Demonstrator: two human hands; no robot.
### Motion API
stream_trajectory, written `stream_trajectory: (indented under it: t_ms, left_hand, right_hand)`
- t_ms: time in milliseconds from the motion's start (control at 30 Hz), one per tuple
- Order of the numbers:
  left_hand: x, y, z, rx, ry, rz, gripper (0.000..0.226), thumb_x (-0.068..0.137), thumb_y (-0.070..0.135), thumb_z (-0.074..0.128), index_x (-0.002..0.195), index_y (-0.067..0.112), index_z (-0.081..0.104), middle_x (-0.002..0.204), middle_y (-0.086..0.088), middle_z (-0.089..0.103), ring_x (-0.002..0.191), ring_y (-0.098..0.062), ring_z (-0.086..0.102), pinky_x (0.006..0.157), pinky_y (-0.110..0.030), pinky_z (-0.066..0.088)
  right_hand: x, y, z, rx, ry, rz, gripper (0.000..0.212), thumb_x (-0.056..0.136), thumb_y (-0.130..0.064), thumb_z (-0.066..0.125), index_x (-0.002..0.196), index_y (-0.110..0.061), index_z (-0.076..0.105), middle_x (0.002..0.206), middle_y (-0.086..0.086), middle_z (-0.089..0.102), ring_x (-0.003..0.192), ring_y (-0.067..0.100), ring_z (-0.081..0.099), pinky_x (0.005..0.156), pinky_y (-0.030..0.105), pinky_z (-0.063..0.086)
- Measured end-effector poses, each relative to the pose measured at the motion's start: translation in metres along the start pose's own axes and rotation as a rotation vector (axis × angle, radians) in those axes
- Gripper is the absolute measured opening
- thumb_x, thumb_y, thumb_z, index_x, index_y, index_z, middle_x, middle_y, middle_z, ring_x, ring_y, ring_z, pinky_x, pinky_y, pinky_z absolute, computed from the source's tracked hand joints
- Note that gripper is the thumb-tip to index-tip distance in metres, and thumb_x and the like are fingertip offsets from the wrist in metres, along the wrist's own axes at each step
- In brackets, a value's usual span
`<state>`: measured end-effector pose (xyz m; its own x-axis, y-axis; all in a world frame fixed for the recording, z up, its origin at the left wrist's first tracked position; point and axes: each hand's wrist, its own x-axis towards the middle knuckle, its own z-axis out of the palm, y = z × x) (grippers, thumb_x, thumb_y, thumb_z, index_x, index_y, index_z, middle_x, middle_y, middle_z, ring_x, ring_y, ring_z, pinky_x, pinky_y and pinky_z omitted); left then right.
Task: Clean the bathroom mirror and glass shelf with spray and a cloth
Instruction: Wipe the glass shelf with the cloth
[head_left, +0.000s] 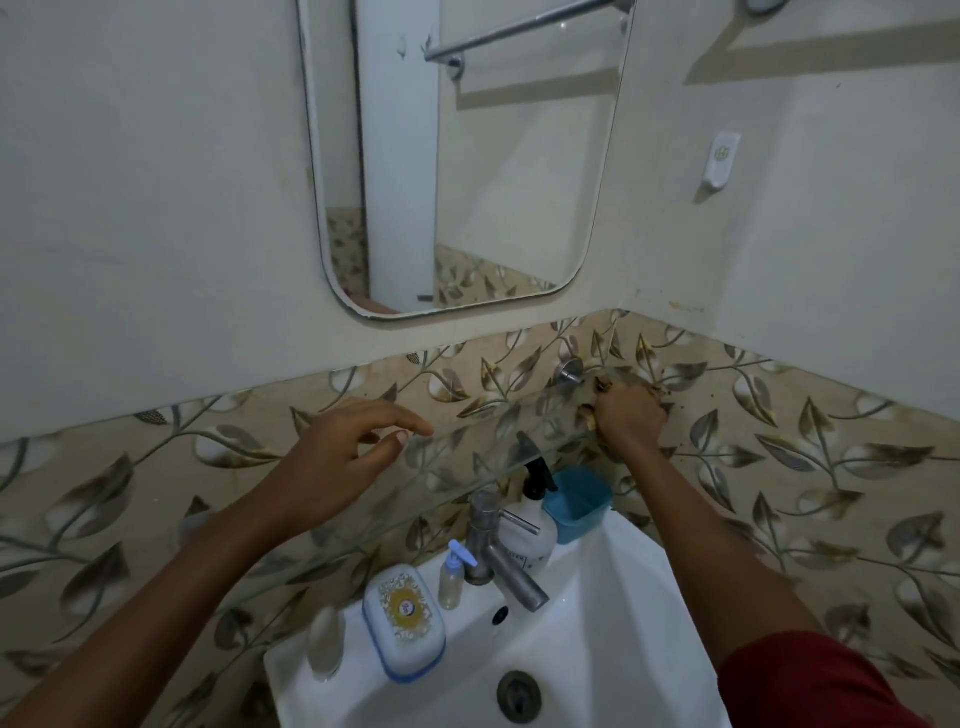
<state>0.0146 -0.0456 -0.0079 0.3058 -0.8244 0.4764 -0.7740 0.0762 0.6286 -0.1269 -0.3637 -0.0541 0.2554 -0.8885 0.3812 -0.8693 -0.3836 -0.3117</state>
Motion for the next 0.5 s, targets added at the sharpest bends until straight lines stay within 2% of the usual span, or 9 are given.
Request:
stream_trajectory:
  t_ms: [100, 200, 267, 367, 500]
  left_hand:
    - [0.001, -0.003, 0.002, 0.044, 0.011, -0.005, 0.025, 0.082, 0.029, 0.045, 0.092, 0.040, 0.065, 0.102, 0.021, 0.064, 0.105, 0.002, 0.054, 0.086, -0.019, 0.042]
    - [0.002, -0.008, 0.005, 0.081, 0.012, -0.011, 0.026, 0.082, 0.028, 0.045, 0.095, 0.032, 0.067, 0.103, 0.010, 0.066, 0.106, -0.010, 0.055, 0.090, -0.030, 0.043]
    - [0.001, -0.009, 0.007, 0.102, 0.000, -0.018, 0.026, 0.082, 0.032, 0.045, 0.096, 0.032, 0.067, 0.104, 0.008, 0.067, 0.107, -0.013, 0.055, 0.092, -0.033, 0.042]
    - [0.000, -0.006, 0.008, 0.144, -0.017, 0.005, 0.029, 0.079, 0.046, 0.039, 0.094, 0.040, 0.063, 0.103, 0.013, 0.066, 0.106, -0.013, 0.054, 0.093, -0.036, 0.042]
    - [-0.006, 0.010, 0.012, 0.150, -0.039, 0.048, 0.033, 0.079, 0.046, 0.037, 0.097, 0.039, 0.064, 0.103, 0.020, 0.063, 0.108, -0.009, 0.052, 0.095, -0.035, 0.040]
  right_hand:
    - [-0.004, 0.001, -0.001, 0.013, 0.035, -0.003, 0.029, 0.090, -0.012, 0.043, 0.094, 0.001, 0.069, 0.095, 0.020, 0.069, 0.087, 0.033, 0.066, 0.071, 0.034, 0.050]
    - [-0.009, 0.004, -0.003, 0.008, 0.058, -0.017, 0.027, 0.091, -0.011, 0.046, 0.092, 0.002, 0.069, 0.092, 0.021, 0.070, 0.084, 0.034, 0.067, 0.069, 0.035, 0.051]
    - [-0.011, 0.006, -0.004, 0.008, 0.068, -0.025, 0.027, 0.090, -0.010, 0.046, 0.091, 0.003, 0.070, 0.090, 0.022, 0.070, 0.082, 0.034, 0.067, 0.067, 0.035, 0.051]
    - [-0.013, 0.014, -0.005, -0.011, 0.074, -0.047, 0.027, 0.091, -0.008, 0.046, 0.086, 0.003, 0.070, 0.085, 0.020, 0.070, 0.077, 0.032, 0.067, 0.061, 0.032, 0.046]
    - [-0.020, 0.023, -0.011, -0.069, 0.012, -0.056, 0.025, 0.093, -0.009, 0.046, 0.090, 0.001, 0.069, 0.090, 0.018, 0.070, 0.082, 0.031, 0.068, 0.064, 0.032, 0.046]
